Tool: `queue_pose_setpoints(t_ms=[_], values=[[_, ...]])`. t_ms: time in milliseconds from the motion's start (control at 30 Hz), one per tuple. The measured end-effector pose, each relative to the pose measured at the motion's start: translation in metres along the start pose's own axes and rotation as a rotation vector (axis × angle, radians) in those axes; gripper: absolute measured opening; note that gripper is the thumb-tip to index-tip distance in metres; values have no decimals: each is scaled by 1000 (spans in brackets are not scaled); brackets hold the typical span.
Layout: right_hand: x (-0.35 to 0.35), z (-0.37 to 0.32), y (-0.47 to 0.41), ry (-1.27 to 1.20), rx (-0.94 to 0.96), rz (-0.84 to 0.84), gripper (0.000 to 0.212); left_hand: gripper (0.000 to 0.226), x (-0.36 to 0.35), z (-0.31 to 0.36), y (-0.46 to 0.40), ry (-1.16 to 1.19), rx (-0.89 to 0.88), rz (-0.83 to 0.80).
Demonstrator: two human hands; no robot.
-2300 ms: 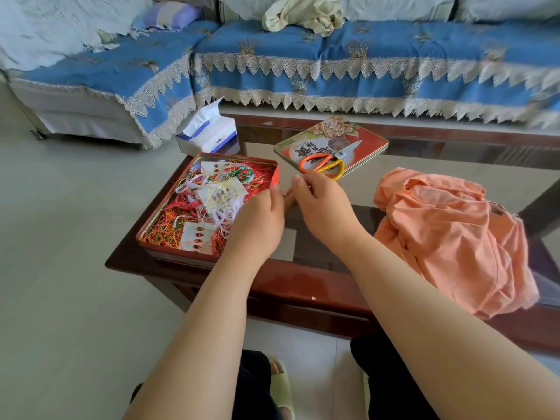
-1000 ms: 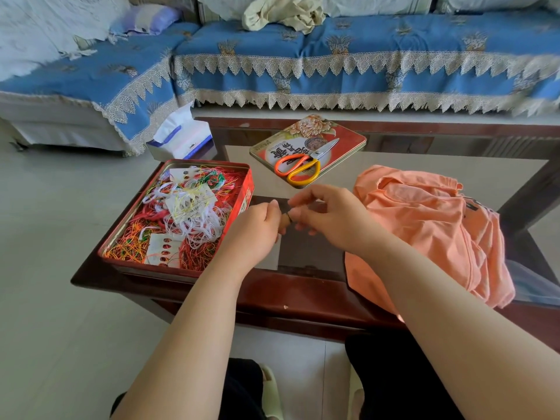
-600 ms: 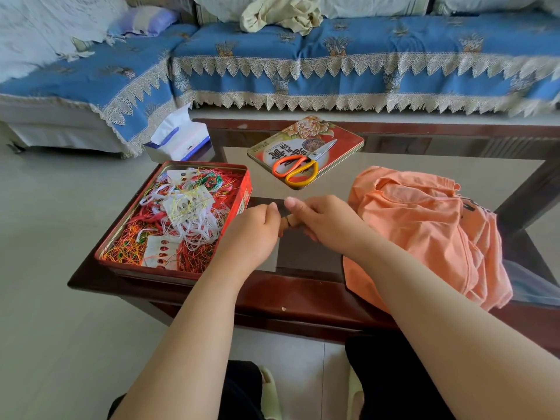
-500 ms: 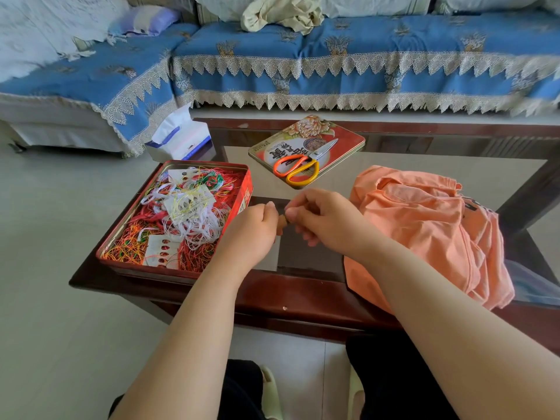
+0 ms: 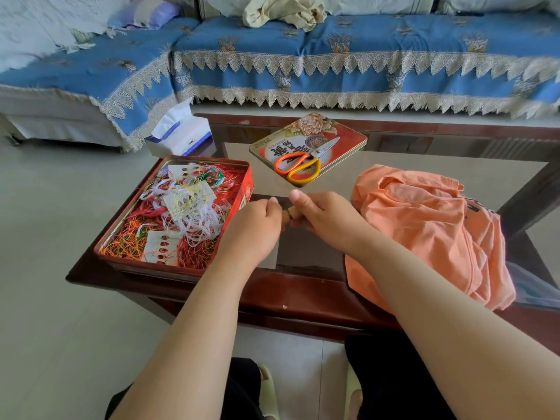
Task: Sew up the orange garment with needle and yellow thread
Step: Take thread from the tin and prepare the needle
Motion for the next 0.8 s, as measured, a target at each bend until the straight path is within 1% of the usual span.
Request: queue_pose_setpoints(t_ms=[67,100,133,200,233,300,367,433,500,567,600,633,700,767,800], values=[[1,1,-1,13,78,20,34,49,0,-4,-2,-28,-9,-1],[0,0,-1,-41,105,-20,19,49,2,-7,-3,-37,-7,-1],[-1,2,0,-113,118,-81,12,49,2,-9,-3,-40,0,-1],[-4,5,2,-246,69,-181,27,49,3,-11,-4,-45,21,-2],[-5,6,3,-269,16,-196,31,48,3,-11,-4,-55,28,-7],[-8,4,3,-238,-92,-194,43,49,0,-9,-4,-79,21,-21],[-9,3,0,-137,-155,-156,57,50,-2,-7,-3,-89,8,-32],[-7,4,-2,-55,-131,-104,50,50,-3,-8,-4,-105,7,-34],[-3,5,-1,-64,-48,-77,31,51,-4,-10,-6,-108,20,-33],[6,7,0,-153,12,-29,8,51,-2,-12,-7,-102,38,-27],[12,10,-1,-223,20,9,9,51,-1,-14,-7,-90,46,-20],[18,13,-2,-280,10,50,13,51,1,-14,-8,-70,55,-15],[25,17,-3,-361,-65,103,23,51,2,-14,-7,-17,65,-2],[21,19,-3,-469,-167,74,30,51,3,-11,-5,29,55,20],[18,18,-3,-474,-192,54,30,50,3,-9,-4,44,48,36]])
Point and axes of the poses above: each hand's wrist, its own y-axis away from the middle knuckle, its own x-axis out of the back of the hand, z = x × y, the point moved 4 cm from there along -y, towards the middle knuckle, and after that the axes turned 7 degrees about y, right-handed, at the moved point
